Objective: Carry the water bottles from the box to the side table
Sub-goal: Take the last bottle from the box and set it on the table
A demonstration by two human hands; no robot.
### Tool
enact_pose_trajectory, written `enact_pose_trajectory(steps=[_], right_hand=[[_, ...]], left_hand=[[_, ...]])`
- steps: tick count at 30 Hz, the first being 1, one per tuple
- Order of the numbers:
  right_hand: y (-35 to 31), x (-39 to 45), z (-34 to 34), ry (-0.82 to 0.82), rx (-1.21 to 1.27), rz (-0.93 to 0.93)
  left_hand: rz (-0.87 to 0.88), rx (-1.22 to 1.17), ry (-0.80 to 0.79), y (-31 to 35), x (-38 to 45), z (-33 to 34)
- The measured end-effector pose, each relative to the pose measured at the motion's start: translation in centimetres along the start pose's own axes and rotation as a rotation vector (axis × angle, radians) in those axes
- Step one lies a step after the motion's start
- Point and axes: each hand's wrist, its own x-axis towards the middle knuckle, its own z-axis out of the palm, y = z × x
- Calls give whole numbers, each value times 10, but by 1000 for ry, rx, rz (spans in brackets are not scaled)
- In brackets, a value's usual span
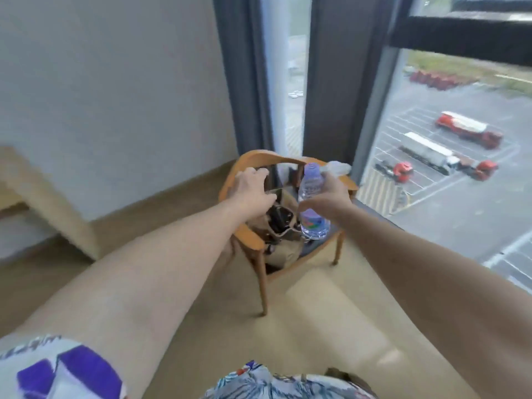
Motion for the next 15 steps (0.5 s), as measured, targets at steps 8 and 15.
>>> enact_pose_trajectory(steps=[8,15], right_hand=[[-148,-37,236,-484,-74,-249],[-255,-83,418,-780,-111,-417]], left_hand=[[-536,-92,195,-235,-99,-70],[-836,-74,331,-390,-168,-127]])
